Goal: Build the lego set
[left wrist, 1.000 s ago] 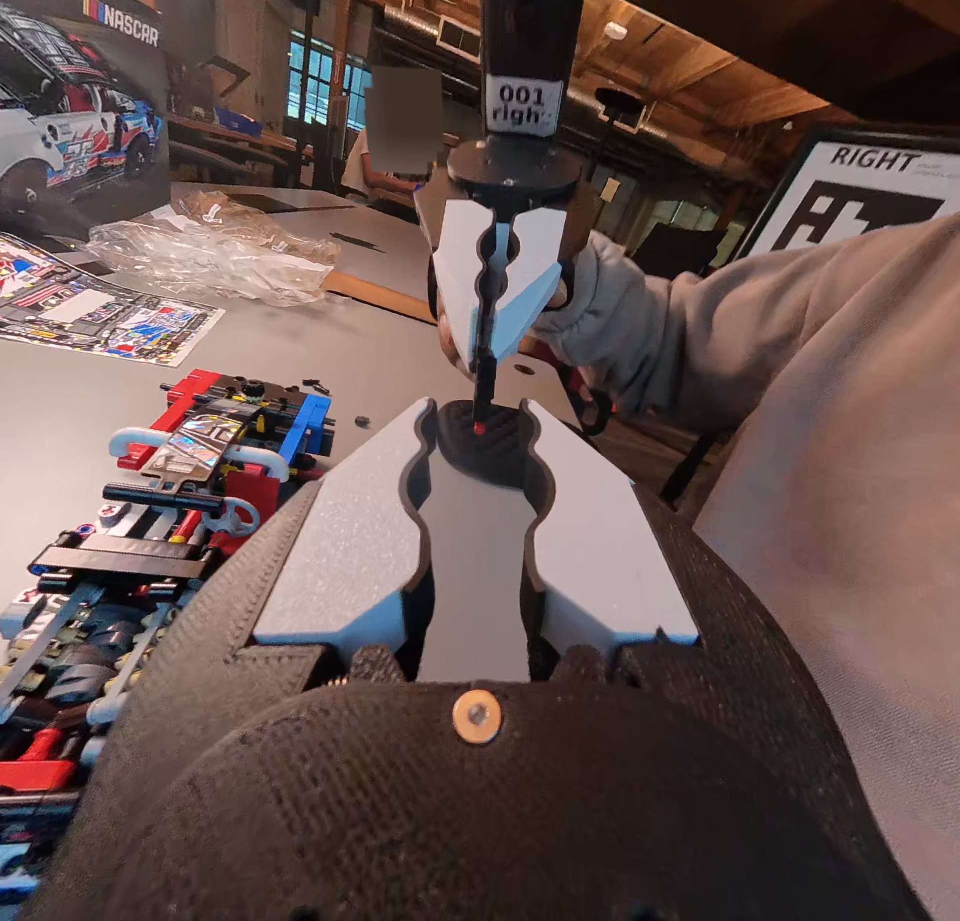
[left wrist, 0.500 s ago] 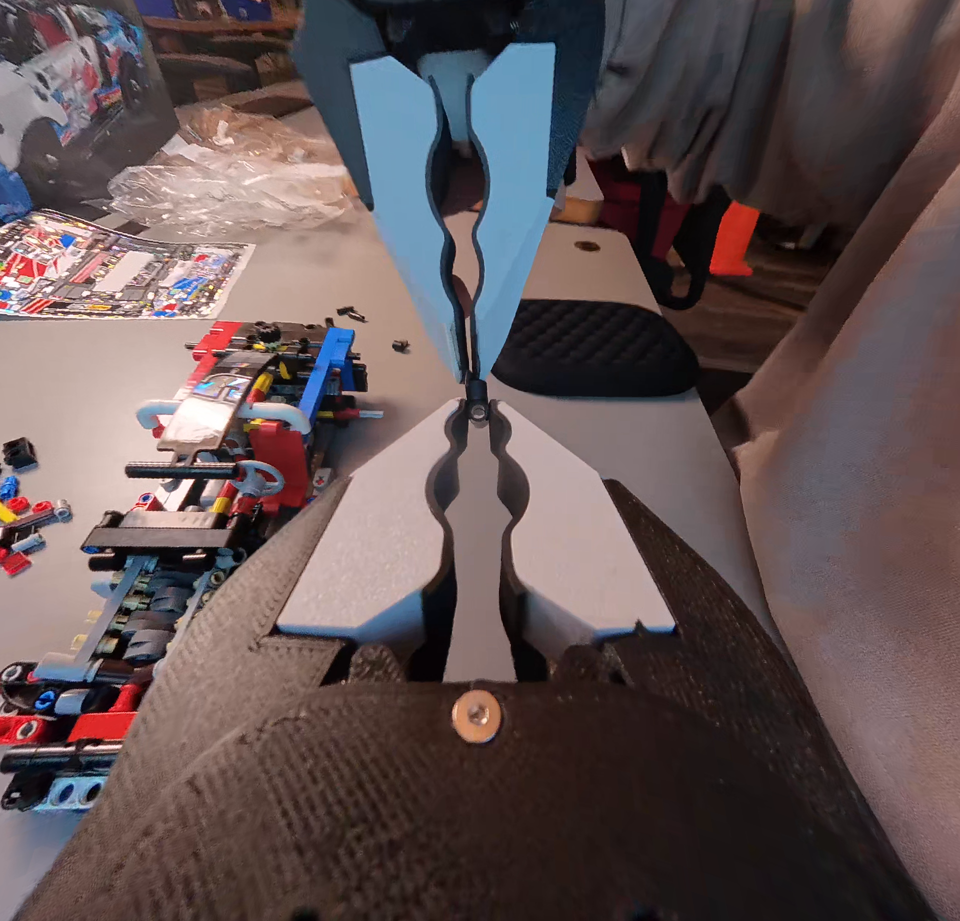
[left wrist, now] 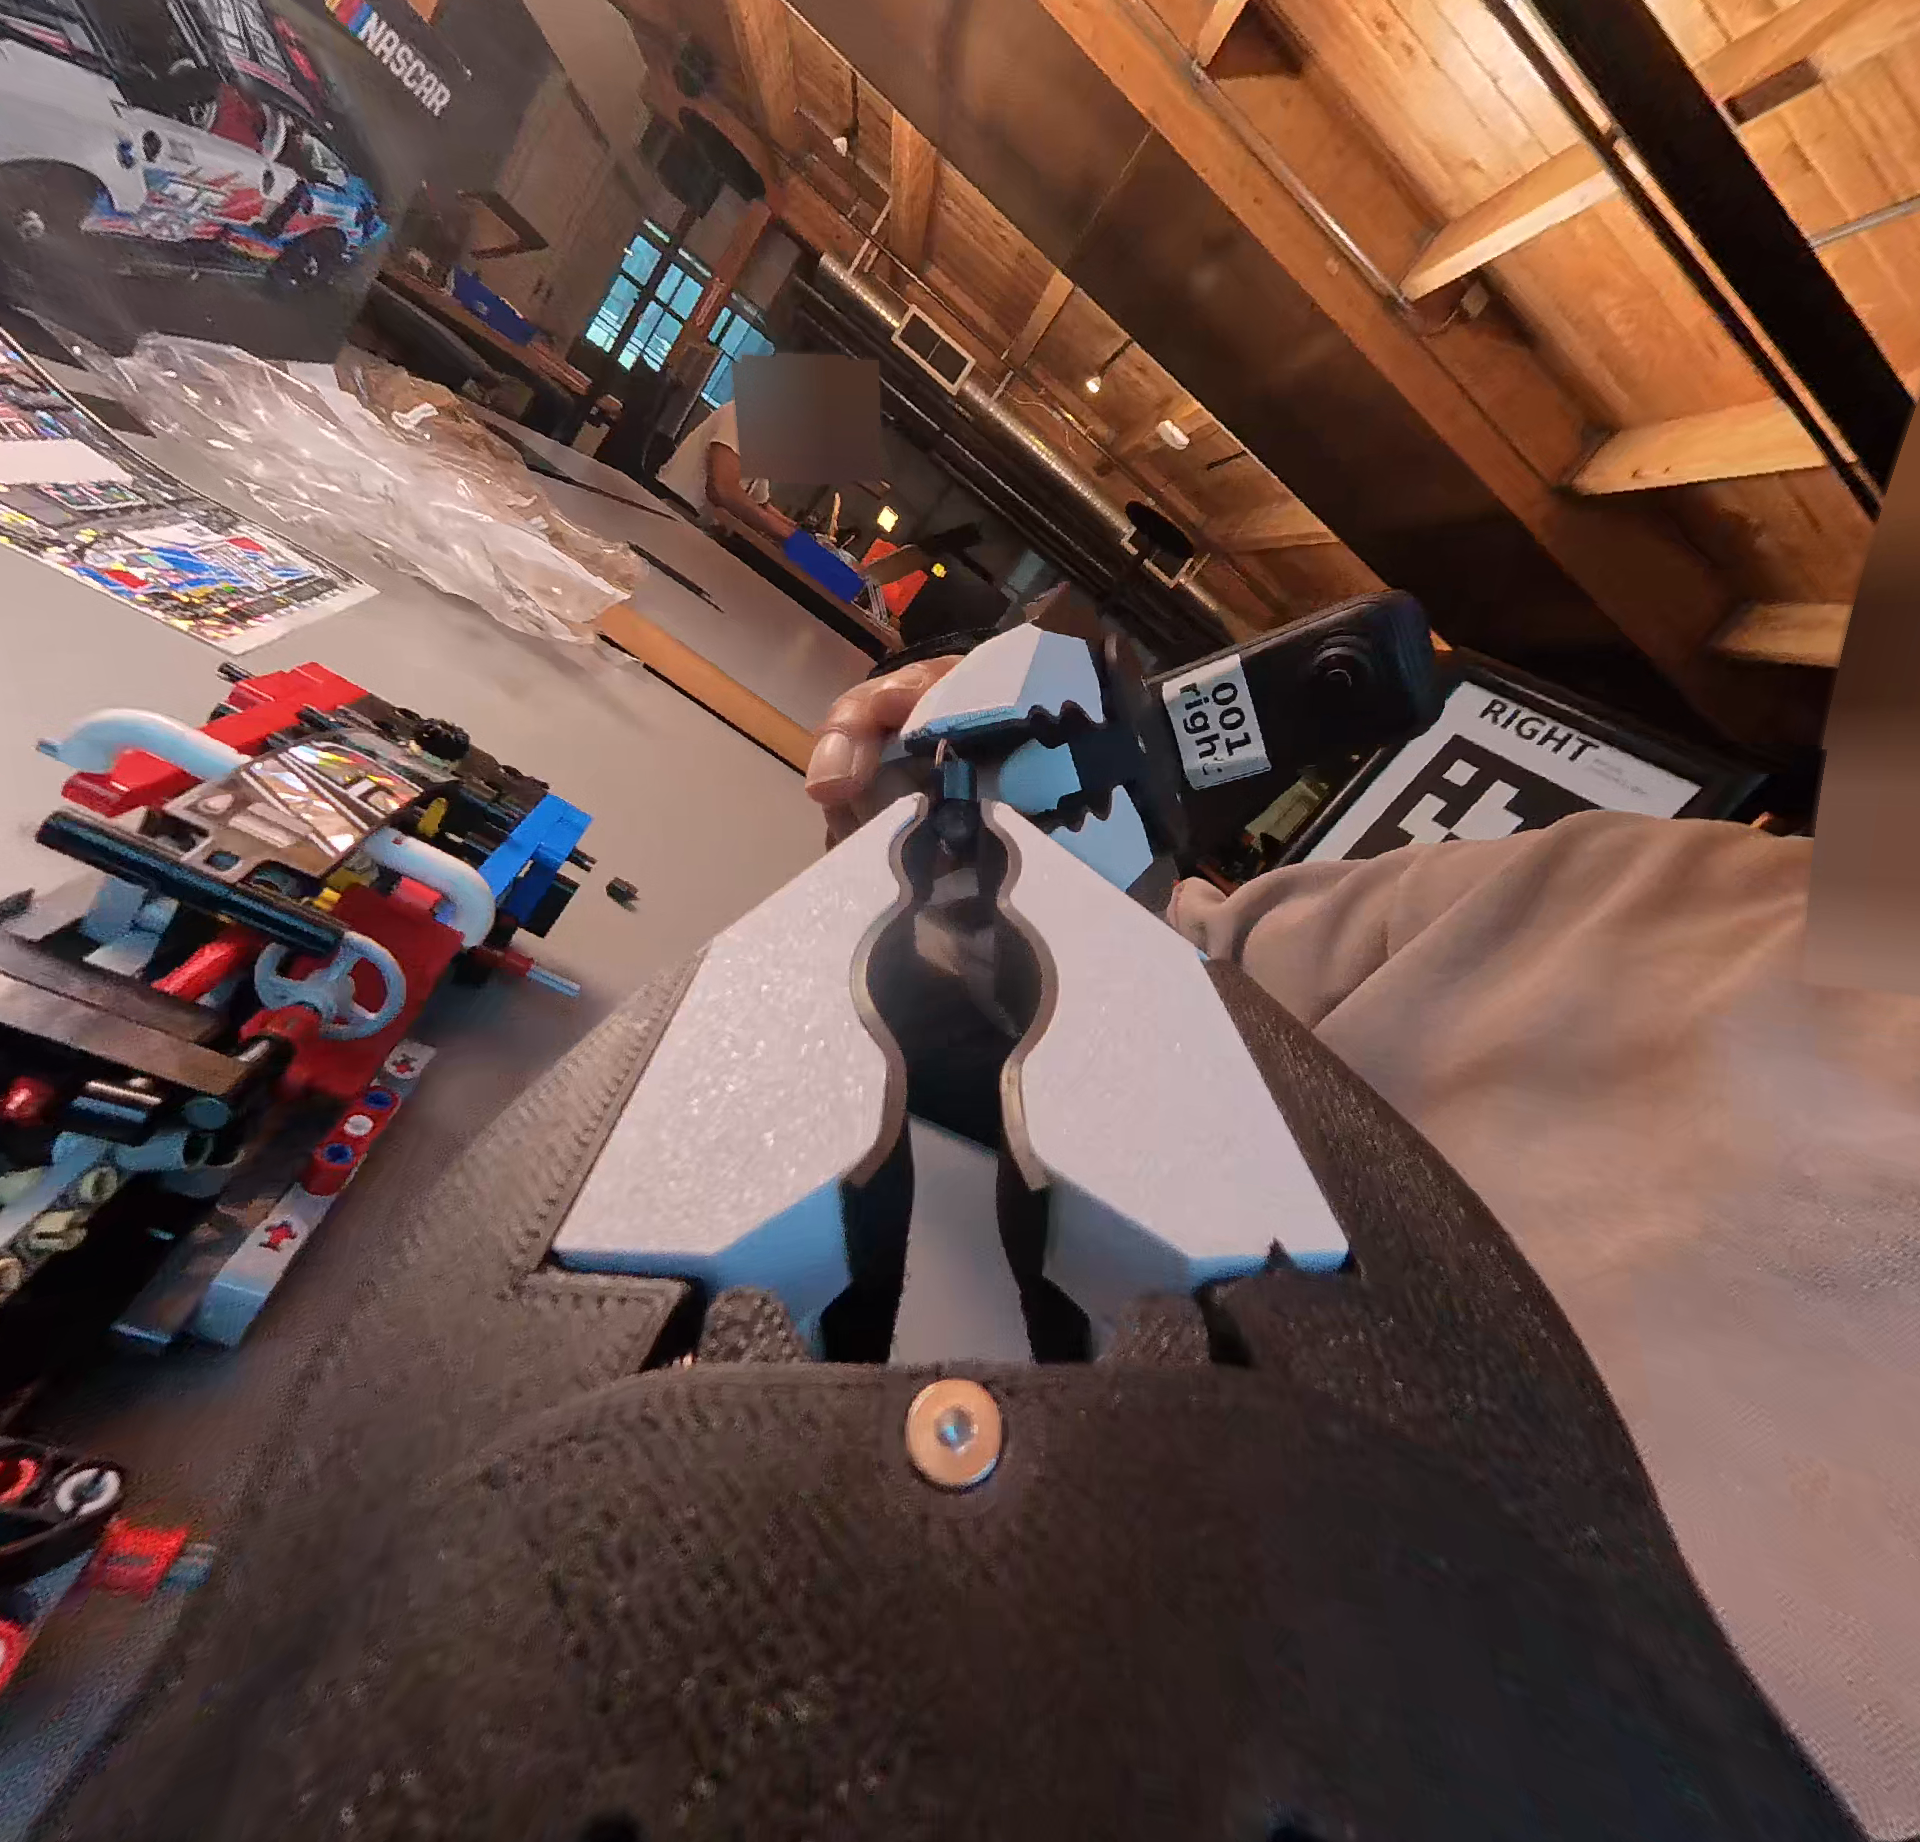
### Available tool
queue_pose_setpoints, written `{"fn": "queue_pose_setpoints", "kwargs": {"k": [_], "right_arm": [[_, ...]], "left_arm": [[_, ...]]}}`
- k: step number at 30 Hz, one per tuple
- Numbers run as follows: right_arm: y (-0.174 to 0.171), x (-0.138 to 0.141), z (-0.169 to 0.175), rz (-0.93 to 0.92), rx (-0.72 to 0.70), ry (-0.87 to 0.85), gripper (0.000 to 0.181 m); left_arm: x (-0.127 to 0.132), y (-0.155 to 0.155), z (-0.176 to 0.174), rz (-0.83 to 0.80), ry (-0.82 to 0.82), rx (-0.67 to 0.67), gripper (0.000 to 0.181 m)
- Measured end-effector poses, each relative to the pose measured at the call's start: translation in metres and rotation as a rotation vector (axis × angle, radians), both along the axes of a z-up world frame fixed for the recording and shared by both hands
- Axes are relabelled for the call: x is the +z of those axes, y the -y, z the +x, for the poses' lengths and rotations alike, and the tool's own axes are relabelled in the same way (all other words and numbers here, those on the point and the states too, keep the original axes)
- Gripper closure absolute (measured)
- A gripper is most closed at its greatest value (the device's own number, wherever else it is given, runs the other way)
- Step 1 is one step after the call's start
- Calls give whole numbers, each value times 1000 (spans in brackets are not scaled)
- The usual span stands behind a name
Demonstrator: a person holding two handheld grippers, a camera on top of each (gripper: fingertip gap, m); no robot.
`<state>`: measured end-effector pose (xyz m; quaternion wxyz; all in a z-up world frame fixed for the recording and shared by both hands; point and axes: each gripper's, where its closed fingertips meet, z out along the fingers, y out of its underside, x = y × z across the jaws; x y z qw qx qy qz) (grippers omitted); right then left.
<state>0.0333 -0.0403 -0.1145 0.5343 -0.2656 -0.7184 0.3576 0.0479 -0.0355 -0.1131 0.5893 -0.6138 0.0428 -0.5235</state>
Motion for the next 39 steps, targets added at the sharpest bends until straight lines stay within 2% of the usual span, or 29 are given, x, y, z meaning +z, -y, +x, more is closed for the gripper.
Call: {"fn": "queue_pose_setpoints", "kwargs": {"k": [5, 8, 10, 13, 16, 18, 26, 39], "right_arm": [[0, -8, 6, -39, 79, 101, 164], [-1, -17, 12, -152, 172, 259, 163], [-2, -26, 19, -230, 230, 382, 163], [2, -59, 31, -293, 284, 612, 163], [5, -105, 37, -236, 259, 796, 163], [8, -123, 38, -196, 258, 868, 163], [4, -145, 30, -88, 241, 999, 163], [-1, -145, 22, -80, 211, 959, 162]], "left_arm": [[-7, -1, 6, -53, 32, -56, 177], [-15, -1, 10, -58, -70, -57, 175], [-22, -2, 6, -41, -197, -21, 170], [-34, 1, -3, -27, -405, 25, 162], [-46, 1, -10, -37, -543, 40, 157], [-54, 1, -10, -45, -611, 40, 155], [-85, 2, 2, -81, -803, 3, 158], [-92, 1, 2, -121, -807, -3, 162]]}}
